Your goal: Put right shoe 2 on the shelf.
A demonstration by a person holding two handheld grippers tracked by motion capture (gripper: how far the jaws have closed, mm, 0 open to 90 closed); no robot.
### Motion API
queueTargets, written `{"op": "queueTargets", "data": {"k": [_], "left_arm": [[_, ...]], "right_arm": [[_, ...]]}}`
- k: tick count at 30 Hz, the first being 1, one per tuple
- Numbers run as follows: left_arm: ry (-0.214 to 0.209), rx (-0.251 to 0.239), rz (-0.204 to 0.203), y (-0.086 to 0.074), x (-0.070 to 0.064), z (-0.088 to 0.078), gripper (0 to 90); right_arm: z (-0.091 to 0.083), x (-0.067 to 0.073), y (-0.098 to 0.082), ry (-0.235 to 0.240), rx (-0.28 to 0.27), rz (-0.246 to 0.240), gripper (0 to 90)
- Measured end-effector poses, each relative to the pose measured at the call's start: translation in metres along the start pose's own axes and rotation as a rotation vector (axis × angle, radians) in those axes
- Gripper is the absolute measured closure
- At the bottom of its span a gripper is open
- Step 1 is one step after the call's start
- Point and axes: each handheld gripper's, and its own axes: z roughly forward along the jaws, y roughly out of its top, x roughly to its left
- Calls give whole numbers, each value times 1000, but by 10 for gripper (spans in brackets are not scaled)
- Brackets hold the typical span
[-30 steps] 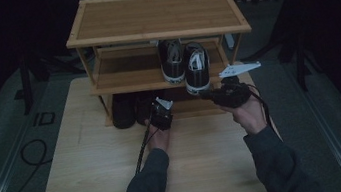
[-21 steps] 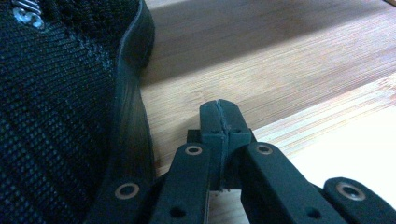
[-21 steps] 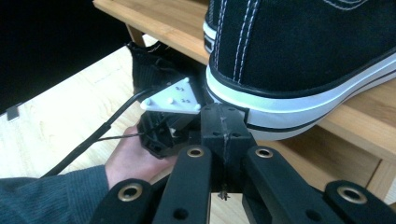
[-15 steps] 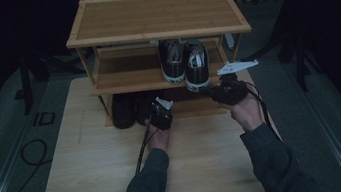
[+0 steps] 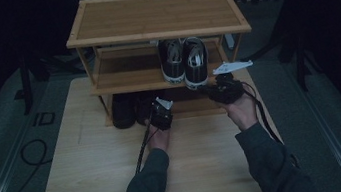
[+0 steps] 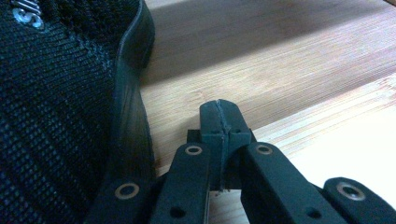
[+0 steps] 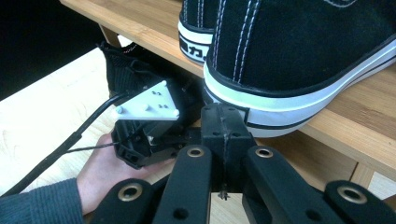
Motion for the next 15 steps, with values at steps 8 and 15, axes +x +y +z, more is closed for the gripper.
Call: {"op": "queueTargets", "data": {"k": [8, 15], "left_arm": [[1, 1, 1, 0, 0, 0, 900], [-2, 1, 0, 0, 0, 0, 900]], "right_arm": [[2, -2, 1, -7, -14, 9, 900], [2, -4, 2, -14, -26, 16, 900]]}}
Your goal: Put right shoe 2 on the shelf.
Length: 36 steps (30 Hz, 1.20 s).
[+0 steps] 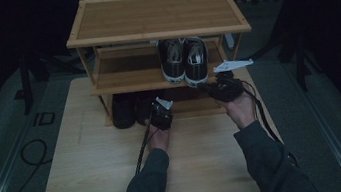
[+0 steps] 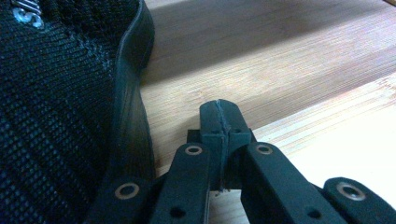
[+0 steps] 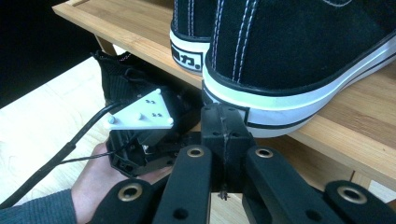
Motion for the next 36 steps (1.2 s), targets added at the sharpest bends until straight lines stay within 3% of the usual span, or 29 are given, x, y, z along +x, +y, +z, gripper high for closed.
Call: {"op": "queueTargets", "data": {"k": [3, 10, 34, 36], "left_arm": [[2, -2, -1, 0, 0, 0, 900], [3, -2, 0, 0, 0, 0, 900], [1, -7, 0, 0, -1, 0, 900], [1, -6, -1, 0, -1, 0, 900]], "right_arm": [[2, 0, -1, -46, 4, -8, 900], [4, -5, -2, -28, 1, 14, 900], [16, -6, 1, -70, 0, 27, 900], [17, -6, 1, -91, 2, 23, 900]]}}
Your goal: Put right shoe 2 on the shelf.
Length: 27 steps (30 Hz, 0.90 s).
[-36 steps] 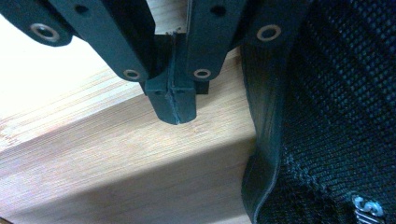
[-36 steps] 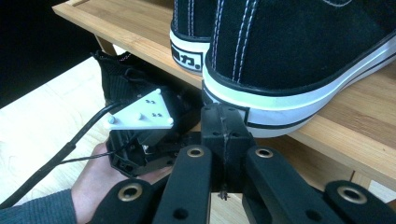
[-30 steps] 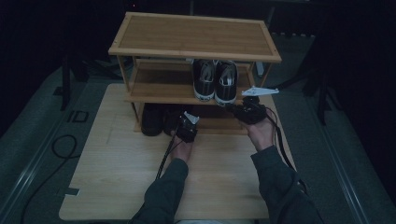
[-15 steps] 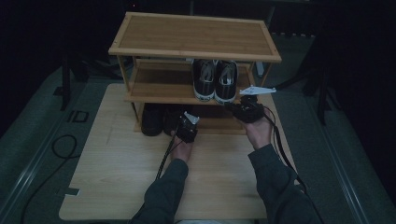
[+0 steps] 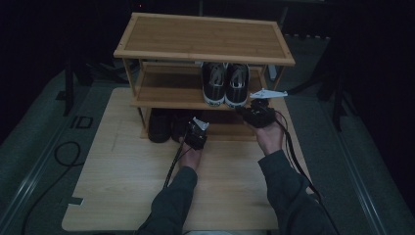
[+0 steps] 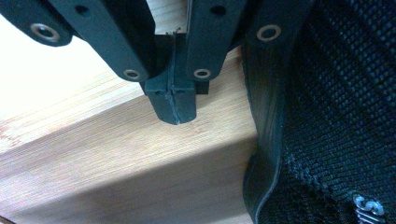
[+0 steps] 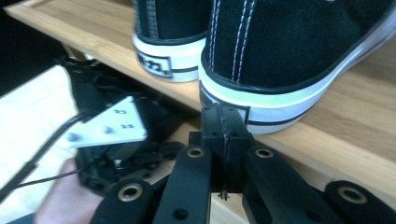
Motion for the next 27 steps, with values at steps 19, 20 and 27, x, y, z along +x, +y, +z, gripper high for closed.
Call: {"op": "queueTargets", "data": {"k": [19, 20, 27], "left_arm": [[-2, 0, 2, 0, 0, 0, 900], [-2, 0, 2, 0, 0, 0, 900], [-1, 0, 3, 0, 0, 0, 900]], "right_arm": [[5, -4, 0, 9, -2, 21, 900], [5, -4, 0, 8, -1, 20, 900], [-9, -7, 3, 29, -1, 0, 900]]}}
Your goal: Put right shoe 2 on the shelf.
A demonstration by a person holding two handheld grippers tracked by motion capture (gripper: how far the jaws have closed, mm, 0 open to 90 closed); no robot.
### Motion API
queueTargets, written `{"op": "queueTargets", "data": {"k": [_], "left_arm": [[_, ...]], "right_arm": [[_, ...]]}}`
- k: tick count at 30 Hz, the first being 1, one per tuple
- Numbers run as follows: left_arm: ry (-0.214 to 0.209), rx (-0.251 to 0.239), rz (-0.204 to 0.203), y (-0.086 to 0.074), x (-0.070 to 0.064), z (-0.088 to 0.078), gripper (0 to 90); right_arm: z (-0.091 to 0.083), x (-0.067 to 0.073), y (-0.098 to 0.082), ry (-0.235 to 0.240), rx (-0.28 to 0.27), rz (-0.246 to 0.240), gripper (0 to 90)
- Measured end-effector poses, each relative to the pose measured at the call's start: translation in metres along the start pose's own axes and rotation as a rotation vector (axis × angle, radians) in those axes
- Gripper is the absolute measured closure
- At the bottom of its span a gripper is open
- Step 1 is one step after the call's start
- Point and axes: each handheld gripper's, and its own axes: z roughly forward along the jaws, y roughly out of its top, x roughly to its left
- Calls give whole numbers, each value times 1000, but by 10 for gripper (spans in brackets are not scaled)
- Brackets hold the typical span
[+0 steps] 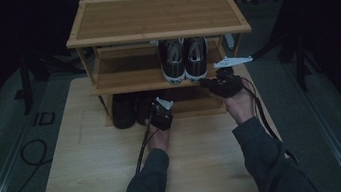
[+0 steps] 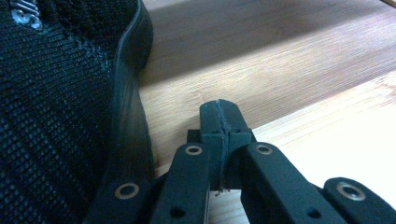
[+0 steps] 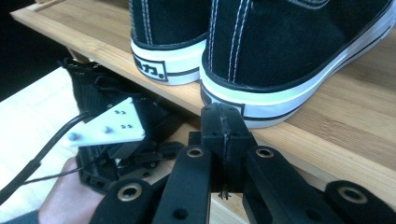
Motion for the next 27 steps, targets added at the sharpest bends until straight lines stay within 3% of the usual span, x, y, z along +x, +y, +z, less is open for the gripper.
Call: {"op": "queueTargets", "data": {"k": [12, 27], "left_arm": [[0, 1, 0, 0, 0, 0, 900], [2, 0, 2, 0, 0, 0, 900]], "right_arm": [[-23, -1, -1, -10, 49, -53, 859], [-20, -18, -23, -11, 105, -10, 844]]}}
